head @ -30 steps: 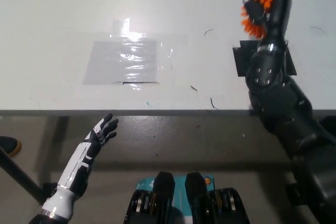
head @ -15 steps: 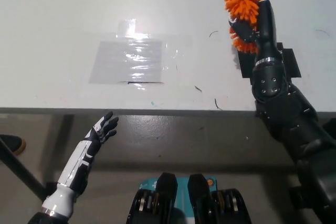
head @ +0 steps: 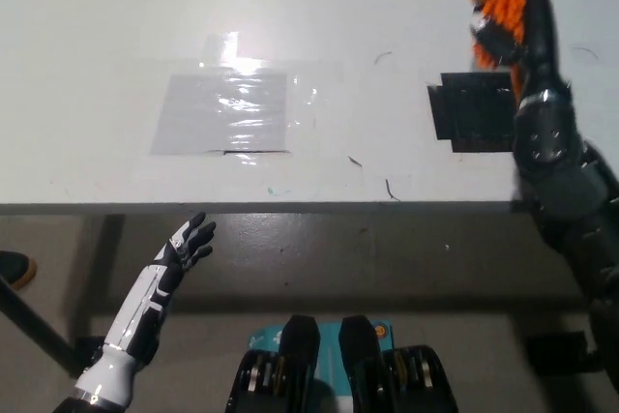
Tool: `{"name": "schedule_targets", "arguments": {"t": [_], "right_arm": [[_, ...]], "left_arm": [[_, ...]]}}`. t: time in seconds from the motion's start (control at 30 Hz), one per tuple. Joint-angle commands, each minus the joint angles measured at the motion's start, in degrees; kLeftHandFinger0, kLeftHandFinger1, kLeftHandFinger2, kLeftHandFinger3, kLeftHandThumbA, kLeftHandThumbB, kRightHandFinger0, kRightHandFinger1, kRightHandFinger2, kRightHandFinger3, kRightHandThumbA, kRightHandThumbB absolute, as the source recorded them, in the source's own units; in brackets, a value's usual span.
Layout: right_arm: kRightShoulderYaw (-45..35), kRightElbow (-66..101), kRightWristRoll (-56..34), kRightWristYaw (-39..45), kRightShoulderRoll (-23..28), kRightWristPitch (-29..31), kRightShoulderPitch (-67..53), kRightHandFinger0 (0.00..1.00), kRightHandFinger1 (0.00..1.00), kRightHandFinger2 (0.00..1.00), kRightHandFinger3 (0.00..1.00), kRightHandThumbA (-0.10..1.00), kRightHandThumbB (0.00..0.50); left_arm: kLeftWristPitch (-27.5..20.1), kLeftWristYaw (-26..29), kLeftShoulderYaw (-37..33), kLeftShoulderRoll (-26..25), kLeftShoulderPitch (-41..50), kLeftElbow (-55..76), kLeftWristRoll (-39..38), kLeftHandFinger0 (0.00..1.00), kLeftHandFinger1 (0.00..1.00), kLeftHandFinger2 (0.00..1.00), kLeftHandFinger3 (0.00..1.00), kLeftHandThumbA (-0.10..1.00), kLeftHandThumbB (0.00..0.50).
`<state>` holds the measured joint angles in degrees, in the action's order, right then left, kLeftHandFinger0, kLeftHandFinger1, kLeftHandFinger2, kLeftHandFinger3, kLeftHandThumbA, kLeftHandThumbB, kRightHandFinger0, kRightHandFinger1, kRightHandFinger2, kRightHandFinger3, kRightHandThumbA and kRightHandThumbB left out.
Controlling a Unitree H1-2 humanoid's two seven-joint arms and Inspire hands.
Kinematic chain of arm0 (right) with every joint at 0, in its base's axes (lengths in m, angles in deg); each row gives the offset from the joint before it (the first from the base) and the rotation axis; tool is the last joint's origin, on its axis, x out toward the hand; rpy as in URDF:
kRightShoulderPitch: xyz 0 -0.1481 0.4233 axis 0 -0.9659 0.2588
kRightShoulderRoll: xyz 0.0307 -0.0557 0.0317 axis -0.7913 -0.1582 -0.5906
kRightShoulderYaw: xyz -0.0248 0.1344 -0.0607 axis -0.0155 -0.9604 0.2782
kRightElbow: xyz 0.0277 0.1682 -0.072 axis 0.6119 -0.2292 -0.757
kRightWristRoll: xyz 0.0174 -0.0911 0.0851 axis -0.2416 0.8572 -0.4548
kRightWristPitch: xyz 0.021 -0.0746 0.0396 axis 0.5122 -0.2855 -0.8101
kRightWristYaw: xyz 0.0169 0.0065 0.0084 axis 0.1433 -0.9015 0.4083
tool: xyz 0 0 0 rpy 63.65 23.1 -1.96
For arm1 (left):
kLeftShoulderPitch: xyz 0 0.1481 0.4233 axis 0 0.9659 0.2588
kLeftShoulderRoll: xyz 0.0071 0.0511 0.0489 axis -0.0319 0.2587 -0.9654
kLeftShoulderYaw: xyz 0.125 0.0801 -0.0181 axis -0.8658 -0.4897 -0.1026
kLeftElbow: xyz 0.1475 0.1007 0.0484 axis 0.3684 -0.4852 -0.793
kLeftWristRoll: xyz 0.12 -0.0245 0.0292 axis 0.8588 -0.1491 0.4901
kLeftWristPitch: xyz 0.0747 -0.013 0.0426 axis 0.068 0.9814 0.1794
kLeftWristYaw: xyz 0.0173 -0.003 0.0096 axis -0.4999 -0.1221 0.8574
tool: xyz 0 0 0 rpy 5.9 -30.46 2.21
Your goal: The robot uses it right hand to pick up an extended orange duster kept in the middle of the desk and presses its handle against the desk to collapse it
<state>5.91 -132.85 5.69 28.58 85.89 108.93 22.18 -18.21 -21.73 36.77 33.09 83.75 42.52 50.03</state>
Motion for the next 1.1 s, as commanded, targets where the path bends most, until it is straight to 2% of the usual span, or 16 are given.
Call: {"name": "schedule_targets", "arguments": {"t": [0.0,0.1,0.17,0.27,0.37,0.4,0.47,0.53,0.57,0.73,0.83,0.9,1.0,1.03,1.07], "right_arm": [[2.91,9.37,6.51,-2.08,3.24,1.27,9.13,0.0,0.18,0.57,0.61,-0.1,0.134],[4.96,8.64,9.95,-2.59,4.04,1.11,12.17,0.0,0.17,0.5,0.5,-0.1,0.141],[8.52,7.29,13.39,-5.62,4.85,1.27,14.16,0.0,0.16,0.49,0.52,-0.1,0.165],[11.75,5.07,15.22,-5.02,5.47,1.27,15.94,0.0,0.14,0.54,0.58,-0.1,0.181],[15.0,2.11,16.5,-4.24,5.9,1.27,16.85,0.0,0.13,0.5,0.53,-0.1,0.175],[17.03,-0.42,18.01,-3.52,5.87,1.27,16.91,0.0,0.17,0.53,0.53,-0.1,0.187],[19.77,-3.04,19.82,-4.77,5.72,1.27,16.87,0.0,0.18,0.53,0.48,-0.1,0.211],[23.14,-6.56,21.08,-5.06,5.58,1.27,16.33,0.0,0.3,0.68,0.59,-0.1,0.206],[23.98,-8.09,20.97,-4.41,5.46,1.27,16.32,0.0,0.33,0.71,0.63,-0.1,0.196],[27.88,-14.68,22.36,1.41,4.76,-2.39,15.53,0.0,0.31,0.7,0.7,-0.1,0.155],[29.15,-17.57,22.54,5.3,4.61,-4.5,14.11,0.0,0.36,0.76,0.7,-0.1,0.17],[29.68,-18.76,22.68,7.3,4.67,-5.46,13.5,0.0,0.35,0.72,0.64,-0.1,0.161],[29.5,-19.43,22.19,10.98,4.64,-8.69,13.75,0.0,0.37,0.76,0.66,-0.1,0.179],[28.78,-19.48,21.34,13.54,4.7,-10.27,14.16,0.0,0.42,0.81,0.73,-0.1,0.169],[28.68,-19.44,21.26,13.9,4.71,-10.51,14.2,0.0,0.42,0.81,0.73,-0.1,0.169]], "left_arm": [[-1.16,0.3,0.79,-0.5,-0.28,0.99,0.27,1.0,1.0,1.0,1.0,1.0,0.179],[-1.14,0.13,0.79,-0.53,-0.09,1.15,0.0,1.0,1.0,1.0,1.0,1.0,0.167],[-0.83,0.17,0.81,-0.55,-0.23,1.17,0.06,1.0,1.0,1.0,1.0,1.0,0.181],[-0.91,-0.01,0.86,-0.68,-0.34,0.97,-0.23,1.0,1.0,1.0,1.0,1.0,0.194],[-0.93,-0.13,0.81,-0.63,-0.38,0.9,-0.39,1.0,1.0,1.0,1.0,1.0,0.197],[-0.93,-0.07,0.78,-0.57,-0.24,0.99,-0.22,1.0,1.0,1.0,1.0,1.0,0.197],[-1.1,-0.07,0.81,-0.53,-0.12,1.06,-0.29,1.0,1.0,1.0,1.0,1.0,0.188],[-0.9,-0.28,0.75,-0.51,-0.03,1.25,-0.66,1.0,1.0,1.0,1.0,1.0,0.181],[-0.9,-0.27,0.76,-0.57,-0.18,1.34,-0.57,1.0,1.0,1.0,1.0,1.0,0.182],[-0.7,-0.34,0.8,-0.71,-0.45,1.2,-0.6,1.0,1.0,1.0,1.0,1.0,0.184],[-0.69,-0.24,0.78,-0.7,-0.36,1.2,-0.35,1.0,1.0,1.0,1.0,1.0,0.184],[-0.86,-0.27,0.87,-0.74,-0.46,1.13,-0.52,1.0,1.0,1.0,1.0,1.0,0.176],[-0.57,0.04,1.0,-0.77,-0.45,1.25,-0.09,1.0,1.0,1.0,1.0,1.0,0.174],[-0.43,0.02,0.97,-0.85,-0.42,1.32,0.08,1.0,1.0,1.0,1.0,1.0,0.172],[-0.41,0.01,0.98,-0.85,-0.42,1.33,0.1,1.0,1.0,1.0,1.0,1.0,0.172]]}}
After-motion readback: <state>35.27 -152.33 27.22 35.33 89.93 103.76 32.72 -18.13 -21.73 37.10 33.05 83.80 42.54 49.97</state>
